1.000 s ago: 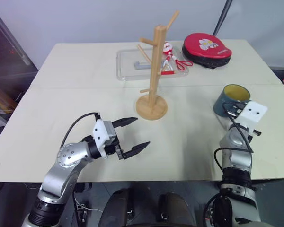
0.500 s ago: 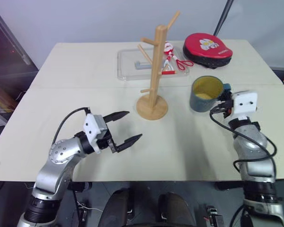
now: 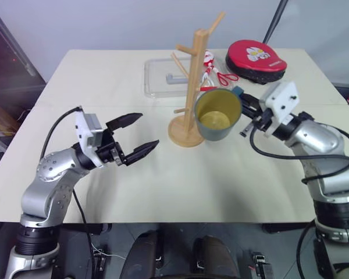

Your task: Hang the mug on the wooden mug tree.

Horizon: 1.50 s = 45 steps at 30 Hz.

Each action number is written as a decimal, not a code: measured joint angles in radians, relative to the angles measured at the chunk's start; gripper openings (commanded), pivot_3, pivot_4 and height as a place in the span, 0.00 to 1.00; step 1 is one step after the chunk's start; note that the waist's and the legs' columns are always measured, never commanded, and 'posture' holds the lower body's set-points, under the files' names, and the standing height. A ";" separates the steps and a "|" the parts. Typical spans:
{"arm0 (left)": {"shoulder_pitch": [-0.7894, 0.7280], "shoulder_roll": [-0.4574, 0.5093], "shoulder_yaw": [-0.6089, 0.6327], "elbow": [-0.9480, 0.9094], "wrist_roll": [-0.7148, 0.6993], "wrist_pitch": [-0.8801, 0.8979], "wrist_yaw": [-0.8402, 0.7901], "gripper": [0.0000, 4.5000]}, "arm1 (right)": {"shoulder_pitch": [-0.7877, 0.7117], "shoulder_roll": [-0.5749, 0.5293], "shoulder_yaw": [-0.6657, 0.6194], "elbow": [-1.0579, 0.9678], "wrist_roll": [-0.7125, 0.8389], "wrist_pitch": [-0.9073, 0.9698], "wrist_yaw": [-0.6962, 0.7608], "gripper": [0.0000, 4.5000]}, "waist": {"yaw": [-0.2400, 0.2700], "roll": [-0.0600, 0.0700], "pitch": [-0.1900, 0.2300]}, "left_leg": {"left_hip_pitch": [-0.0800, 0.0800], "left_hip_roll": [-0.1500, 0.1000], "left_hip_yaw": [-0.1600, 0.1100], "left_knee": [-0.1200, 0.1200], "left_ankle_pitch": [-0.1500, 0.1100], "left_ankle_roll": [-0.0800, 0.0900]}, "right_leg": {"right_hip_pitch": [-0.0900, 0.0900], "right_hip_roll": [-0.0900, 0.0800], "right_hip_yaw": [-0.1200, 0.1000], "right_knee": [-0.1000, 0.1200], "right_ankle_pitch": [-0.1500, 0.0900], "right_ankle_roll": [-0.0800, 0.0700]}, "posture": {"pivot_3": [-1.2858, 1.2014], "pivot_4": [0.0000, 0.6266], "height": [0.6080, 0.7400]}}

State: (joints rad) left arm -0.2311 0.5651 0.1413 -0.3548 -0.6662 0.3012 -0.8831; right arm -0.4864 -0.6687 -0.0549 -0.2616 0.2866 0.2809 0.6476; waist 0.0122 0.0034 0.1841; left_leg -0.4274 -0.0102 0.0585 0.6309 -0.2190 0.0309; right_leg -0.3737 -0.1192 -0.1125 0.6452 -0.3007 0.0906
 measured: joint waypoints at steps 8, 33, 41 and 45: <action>0.004 0.002 0.021 -0.013 -0.030 0.027 0.015 1.00 | -0.117 -0.008 0.062 0.094 -0.051 0.020 0.053 0.01 | 0.000 -0.001 0.000 | 0.000 0.000 0.000 0.000 0.000 0.000 | 0.000 0.000 0.000 0.000 0.000 0.000 | 0.52 0.24 1.00; 0.000 0.002 0.043 -0.060 -0.110 0.067 0.059 1.00 | -0.257 0.001 0.159 0.201 -0.150 0.135 0.096 0.15 | 0.000 -0.001 0.000 | 0.000 0.000 0.001 0.001 0.000 -0.001 | 0.000 0.000 0.000 0.001 0.001 -0.001 | 0.52 0.24 1.00; 0.000 0.002 0.042 -0.061 -0.110 0.067 0.060 1.00 | -0.262 -0.004 0.155 0.201 -0.165 0.140 0.095 0.77 | -0.001 -0.001 0.000 | 0.000 0.000 0.001 0.000 0.000 -0.001 | 0.000 0.000 0.000 0.001 0.001 -0.001 | 0.52 0.24 1.00; 0.000 0.002 0.042 -0.061 -0.107 0.067 0.081 1.00 | -0.254 -0.043 0.100 0.181 -0.148 0.146 0.097 0.77 | 0.002 -0.001 0.001 | 0.000 0.000 0.001 0.000 0.000 -0.001 | 0.000 0.000 0.000 0.000 0.001 -0.001 | 0.52 0.24 1.00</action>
State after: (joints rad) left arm -0.2306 0.5673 0.1829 -0.4159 -0.7730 0.3686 -0.8020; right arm -0.7400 -0.7116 0.0452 -0.0805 0.1383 0.4273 0.7447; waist 0.0141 0.0025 0.1847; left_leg -0.4276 -0.0101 0.0599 0.6313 -0.2186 0.0303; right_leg -0.3738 -0.1194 -0.1128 0.6457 -0.3000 0.0899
